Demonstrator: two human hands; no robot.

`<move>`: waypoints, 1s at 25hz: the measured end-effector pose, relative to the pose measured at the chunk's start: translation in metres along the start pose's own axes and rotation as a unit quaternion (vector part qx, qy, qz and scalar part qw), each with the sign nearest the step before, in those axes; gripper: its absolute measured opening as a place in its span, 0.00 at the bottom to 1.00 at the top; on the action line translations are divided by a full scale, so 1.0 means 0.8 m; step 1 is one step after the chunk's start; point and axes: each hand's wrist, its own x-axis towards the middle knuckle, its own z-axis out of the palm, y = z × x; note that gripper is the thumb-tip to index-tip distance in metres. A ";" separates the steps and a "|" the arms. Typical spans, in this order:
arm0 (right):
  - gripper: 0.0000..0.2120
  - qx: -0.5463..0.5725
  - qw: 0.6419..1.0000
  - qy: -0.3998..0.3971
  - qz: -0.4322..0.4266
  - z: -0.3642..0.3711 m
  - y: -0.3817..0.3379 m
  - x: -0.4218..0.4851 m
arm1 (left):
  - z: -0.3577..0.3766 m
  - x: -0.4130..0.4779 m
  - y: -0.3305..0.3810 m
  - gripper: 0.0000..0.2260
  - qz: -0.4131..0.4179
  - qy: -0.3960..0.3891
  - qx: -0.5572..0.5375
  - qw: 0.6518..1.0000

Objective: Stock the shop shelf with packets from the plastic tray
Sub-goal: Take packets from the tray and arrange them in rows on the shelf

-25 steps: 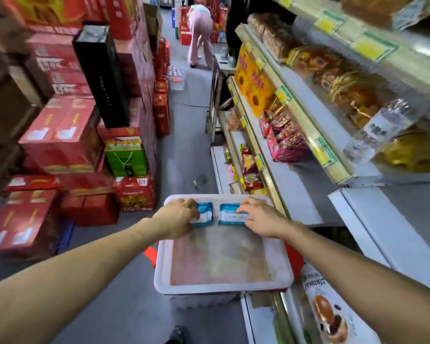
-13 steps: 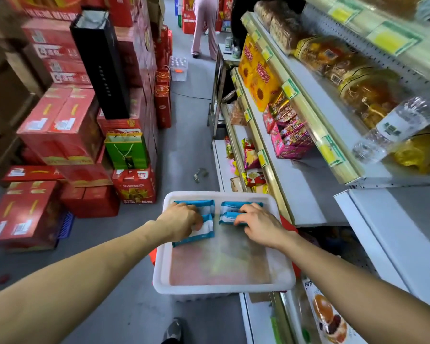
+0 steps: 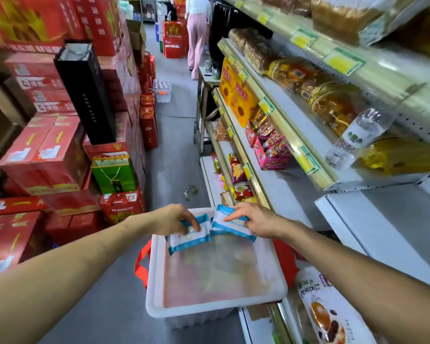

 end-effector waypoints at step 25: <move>0.32 -0.071 0.902 0.297 0.307 -0.439 -0.045 -0.645 | -0.331 0.021 0.717 0.18 0.517 0.019 0.135 0.845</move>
